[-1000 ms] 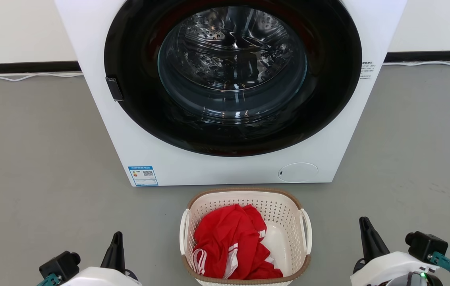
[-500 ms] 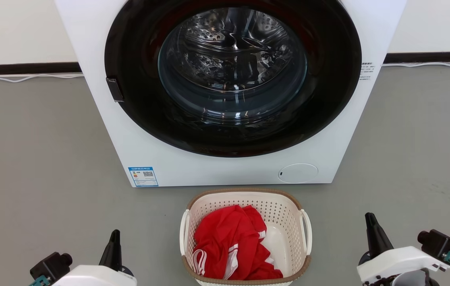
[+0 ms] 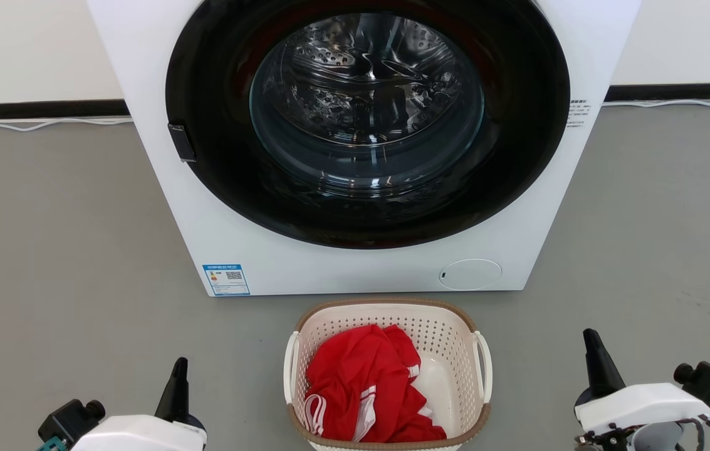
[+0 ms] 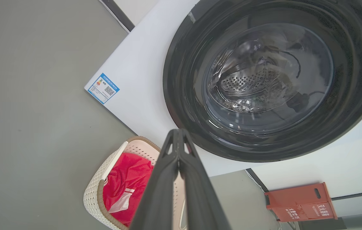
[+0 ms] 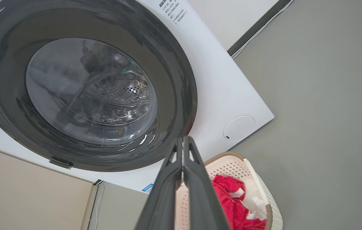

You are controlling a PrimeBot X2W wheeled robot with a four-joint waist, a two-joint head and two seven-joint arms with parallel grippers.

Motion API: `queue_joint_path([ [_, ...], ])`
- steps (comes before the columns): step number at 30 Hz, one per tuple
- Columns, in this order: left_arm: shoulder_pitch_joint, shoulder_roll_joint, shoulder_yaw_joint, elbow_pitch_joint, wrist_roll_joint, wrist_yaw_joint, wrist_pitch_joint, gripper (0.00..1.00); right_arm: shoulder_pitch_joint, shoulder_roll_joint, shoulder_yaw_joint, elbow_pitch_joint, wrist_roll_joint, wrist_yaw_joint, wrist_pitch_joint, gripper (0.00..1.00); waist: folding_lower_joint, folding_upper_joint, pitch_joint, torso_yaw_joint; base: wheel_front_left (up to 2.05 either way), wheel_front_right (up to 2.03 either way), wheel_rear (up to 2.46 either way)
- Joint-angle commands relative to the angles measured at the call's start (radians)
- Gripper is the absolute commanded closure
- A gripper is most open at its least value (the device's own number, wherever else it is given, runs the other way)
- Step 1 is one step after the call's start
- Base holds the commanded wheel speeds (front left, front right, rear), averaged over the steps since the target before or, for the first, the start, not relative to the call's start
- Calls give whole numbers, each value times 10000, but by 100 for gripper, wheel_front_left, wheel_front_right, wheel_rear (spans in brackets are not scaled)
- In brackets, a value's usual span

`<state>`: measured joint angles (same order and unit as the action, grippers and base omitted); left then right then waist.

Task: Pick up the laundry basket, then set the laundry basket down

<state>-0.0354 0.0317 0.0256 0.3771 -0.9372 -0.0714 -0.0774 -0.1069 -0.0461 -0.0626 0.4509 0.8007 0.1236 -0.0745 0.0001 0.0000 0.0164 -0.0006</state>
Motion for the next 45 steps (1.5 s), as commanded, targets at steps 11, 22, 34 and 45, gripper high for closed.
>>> queue_joint_path([
  [11,-511,111,305,-489,-1305,-158,367,100,-157,-38,-32,-653,1566,51,369,100,-1,0,-23,1,0,0,0],
  [22,-557,126,427,-663,-2441,-249,690,100,-126,-39,-132,-949,2936,55,686,100,-1,0,-47,2,0,0,0],
  [34,-606,143,559,-852,-3681,-349,1043,100,-92,-39,-242,-1272,4430,60,1031,100,-1,0,-72,3,0,0,0],
  [45,-652,159,681,-1026,-4818,-440,1367,100,-62,-40,-342,-1568,5799,64,1347,100,-1,0,-95,4,0,0,0],
])
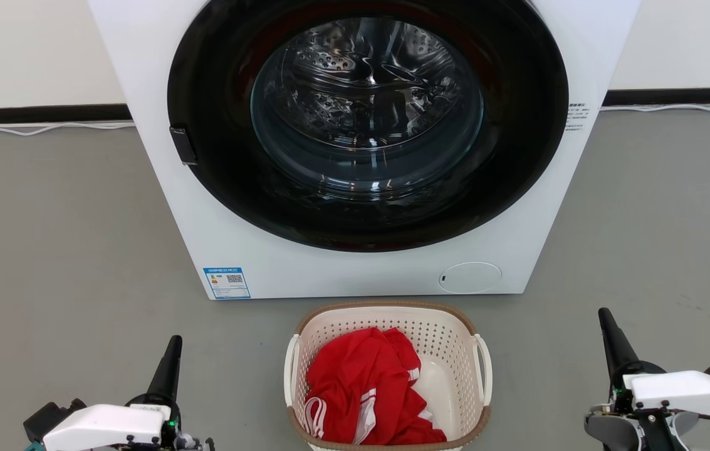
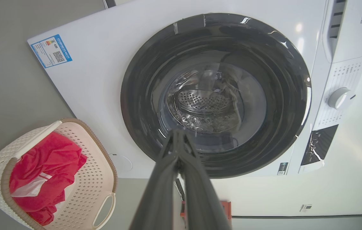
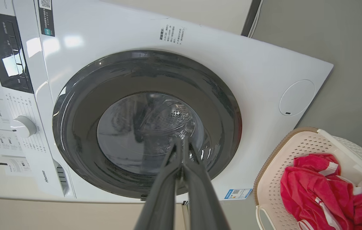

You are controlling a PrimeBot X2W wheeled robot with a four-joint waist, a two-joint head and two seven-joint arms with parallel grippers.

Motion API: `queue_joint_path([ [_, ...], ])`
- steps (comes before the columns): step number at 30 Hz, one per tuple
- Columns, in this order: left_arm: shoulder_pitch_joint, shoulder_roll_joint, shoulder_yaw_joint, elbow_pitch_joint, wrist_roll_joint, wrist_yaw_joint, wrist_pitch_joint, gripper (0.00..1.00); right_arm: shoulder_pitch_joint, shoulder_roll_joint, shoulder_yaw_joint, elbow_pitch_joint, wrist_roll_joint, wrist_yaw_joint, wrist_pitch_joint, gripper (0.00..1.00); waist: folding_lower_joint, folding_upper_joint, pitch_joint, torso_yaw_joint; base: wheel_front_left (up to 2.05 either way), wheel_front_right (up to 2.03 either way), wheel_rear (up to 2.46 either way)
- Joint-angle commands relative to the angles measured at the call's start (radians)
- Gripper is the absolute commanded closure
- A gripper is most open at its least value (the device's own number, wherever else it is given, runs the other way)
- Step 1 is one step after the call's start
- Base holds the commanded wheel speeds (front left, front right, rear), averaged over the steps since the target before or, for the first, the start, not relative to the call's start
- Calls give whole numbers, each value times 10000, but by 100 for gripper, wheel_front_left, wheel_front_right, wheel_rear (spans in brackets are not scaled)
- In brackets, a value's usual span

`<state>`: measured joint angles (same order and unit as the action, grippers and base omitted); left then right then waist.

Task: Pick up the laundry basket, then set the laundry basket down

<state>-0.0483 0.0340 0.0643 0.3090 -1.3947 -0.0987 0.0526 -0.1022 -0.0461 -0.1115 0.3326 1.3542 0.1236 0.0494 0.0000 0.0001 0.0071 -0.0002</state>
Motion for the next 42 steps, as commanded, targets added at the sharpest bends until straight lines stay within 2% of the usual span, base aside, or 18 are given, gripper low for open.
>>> queue_joint_path([
  [1,-527,137,304,-361,-346,-176,97,100,-106,-40,138,-412,388,64,137,100,0,-1,-3,0,0,0,0],
  [19,-597,161,491,-628,-2096,-317,595,100,-58,-41,-16,-867,2496,71,624,100,0,-1,-39,2,0,0,0],
  [42,-598,162,495,-636,-2139,-320,606,100,-57,-41,-20,-878,2547,71,636,100,0,-1,-40,2,0,0,0],
])
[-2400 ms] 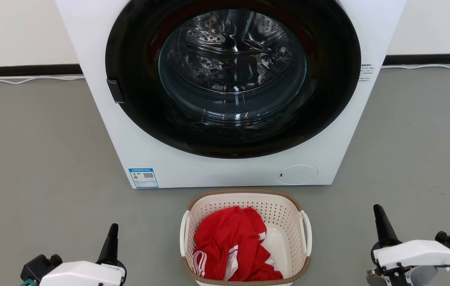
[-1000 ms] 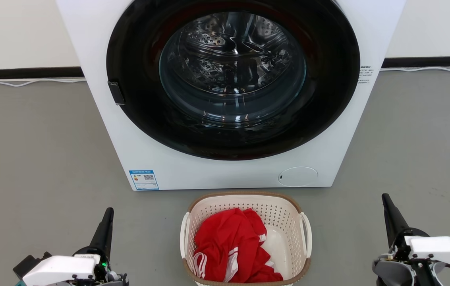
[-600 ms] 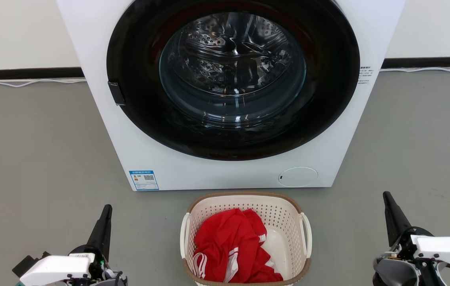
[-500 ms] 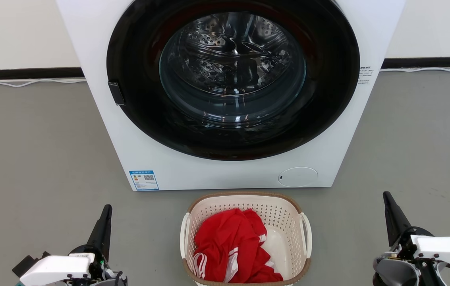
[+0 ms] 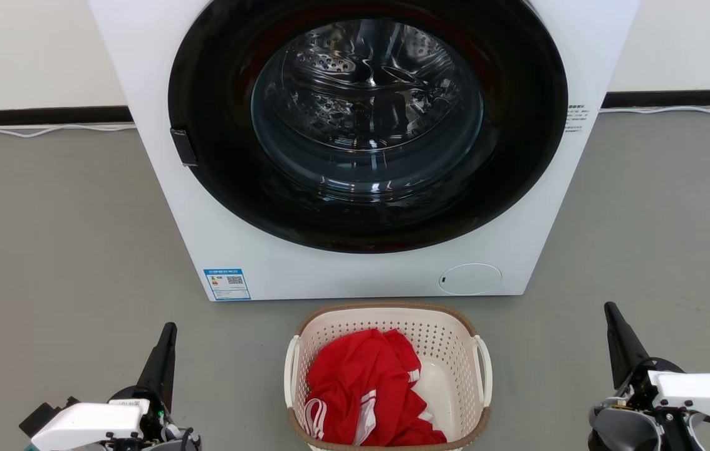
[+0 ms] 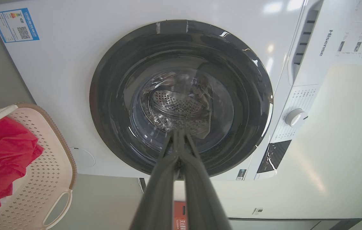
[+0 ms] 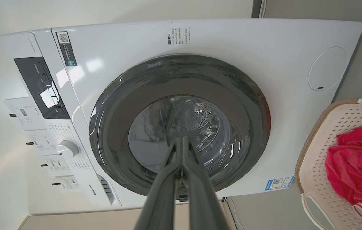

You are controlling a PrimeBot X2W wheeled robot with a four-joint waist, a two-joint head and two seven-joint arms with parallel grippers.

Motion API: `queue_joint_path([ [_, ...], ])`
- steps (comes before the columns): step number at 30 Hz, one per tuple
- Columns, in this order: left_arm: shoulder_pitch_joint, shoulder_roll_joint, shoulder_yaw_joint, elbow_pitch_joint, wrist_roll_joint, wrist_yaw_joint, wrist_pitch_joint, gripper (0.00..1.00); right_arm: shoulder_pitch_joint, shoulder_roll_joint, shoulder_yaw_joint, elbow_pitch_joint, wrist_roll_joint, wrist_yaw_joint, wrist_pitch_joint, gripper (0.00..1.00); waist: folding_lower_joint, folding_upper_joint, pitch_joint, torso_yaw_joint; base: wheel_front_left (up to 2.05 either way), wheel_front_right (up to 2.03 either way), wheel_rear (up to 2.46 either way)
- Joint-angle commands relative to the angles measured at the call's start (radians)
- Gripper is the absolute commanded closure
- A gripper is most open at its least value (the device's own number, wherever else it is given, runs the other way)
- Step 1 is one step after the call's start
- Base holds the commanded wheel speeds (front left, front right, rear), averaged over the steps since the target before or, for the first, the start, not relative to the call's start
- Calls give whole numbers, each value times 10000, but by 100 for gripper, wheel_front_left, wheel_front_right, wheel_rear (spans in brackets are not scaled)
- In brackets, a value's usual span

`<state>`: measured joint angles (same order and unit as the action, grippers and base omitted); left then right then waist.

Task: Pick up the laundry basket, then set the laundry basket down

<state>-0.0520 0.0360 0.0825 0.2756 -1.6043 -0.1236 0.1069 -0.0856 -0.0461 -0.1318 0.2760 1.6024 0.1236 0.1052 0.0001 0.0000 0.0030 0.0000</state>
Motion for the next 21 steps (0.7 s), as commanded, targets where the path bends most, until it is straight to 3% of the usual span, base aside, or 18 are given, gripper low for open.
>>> queue_joint_path([
  [1,-561,143,313,-302,-43,-71,64,100,-223,-41,184,-313,66,71,78,100,0,0,0,0,0,0,0],
  [21,-561,143,312,-303,-44,-71,63,100,-223,-41,184,-313,66,71,78,100,0,0,0,0,0,0,0],
])
